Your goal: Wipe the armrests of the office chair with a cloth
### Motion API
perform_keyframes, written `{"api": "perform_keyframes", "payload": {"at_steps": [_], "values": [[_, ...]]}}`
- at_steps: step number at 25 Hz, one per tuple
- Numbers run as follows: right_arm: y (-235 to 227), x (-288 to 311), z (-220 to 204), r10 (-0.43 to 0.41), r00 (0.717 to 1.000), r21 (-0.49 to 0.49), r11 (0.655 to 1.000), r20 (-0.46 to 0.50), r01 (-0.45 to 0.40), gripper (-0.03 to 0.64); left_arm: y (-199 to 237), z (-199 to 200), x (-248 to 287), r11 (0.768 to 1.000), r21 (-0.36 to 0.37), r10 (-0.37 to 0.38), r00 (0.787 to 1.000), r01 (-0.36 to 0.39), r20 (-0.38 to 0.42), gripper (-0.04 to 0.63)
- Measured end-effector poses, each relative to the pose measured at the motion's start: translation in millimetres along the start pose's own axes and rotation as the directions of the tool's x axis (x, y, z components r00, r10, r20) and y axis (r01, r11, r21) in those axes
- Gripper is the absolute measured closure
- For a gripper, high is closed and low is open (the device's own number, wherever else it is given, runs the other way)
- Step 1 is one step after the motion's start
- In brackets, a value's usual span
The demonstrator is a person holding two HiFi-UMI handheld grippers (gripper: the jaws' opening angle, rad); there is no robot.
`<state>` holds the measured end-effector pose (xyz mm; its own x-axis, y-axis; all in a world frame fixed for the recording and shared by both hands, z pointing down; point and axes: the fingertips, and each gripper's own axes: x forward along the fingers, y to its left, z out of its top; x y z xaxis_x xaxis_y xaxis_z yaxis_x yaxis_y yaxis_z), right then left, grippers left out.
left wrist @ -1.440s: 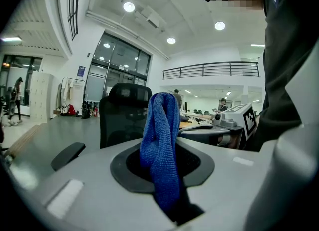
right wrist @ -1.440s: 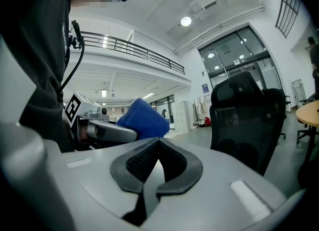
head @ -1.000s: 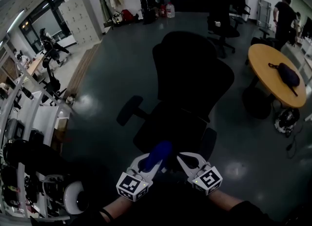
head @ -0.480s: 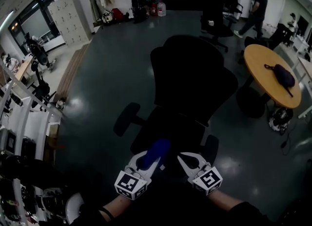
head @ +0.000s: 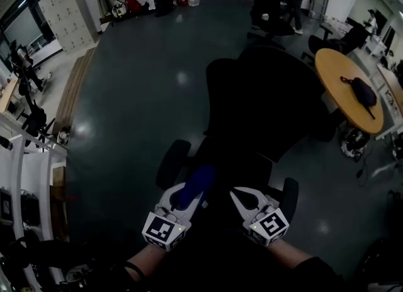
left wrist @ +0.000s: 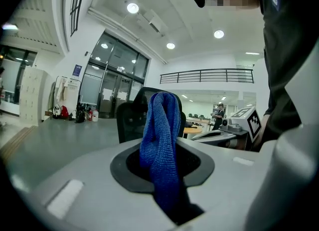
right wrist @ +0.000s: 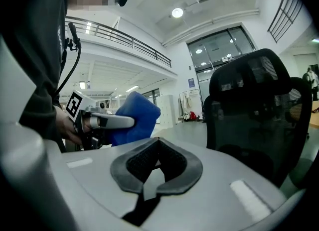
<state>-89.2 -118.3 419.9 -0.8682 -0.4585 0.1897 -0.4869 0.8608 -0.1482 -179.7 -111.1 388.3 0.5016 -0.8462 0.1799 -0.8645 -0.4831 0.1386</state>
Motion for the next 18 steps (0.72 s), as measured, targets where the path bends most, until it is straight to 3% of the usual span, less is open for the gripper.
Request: {"api": "perform_keyframes", "payload": {"at_steps": [8,13,18], "values": [[25.1,60.2,6.0,-0.046,0.997,-0.012,0.999,-0.066,0.045,0.612,83.4,2.3,-15.4,0.999,-0.024,-0.024,1.0,0.024,0.016,0.494],[25.5,75.6,8.9,-0.064,0.992,-0.027,0.998,-0.108,0.061,0.613,104.3,10.1,-13.7,0.999,-0.04,-0.026,0.998,0.028,0.059,0.494],[21.3,90.0,18.5,-0.026,0.991,-0.075,0.997,-0.134,0.016,0.612,126.6,16.4,-10.2,0.999,-0.05,0.01,0.996,-0.006,0.083,0.494]]}}
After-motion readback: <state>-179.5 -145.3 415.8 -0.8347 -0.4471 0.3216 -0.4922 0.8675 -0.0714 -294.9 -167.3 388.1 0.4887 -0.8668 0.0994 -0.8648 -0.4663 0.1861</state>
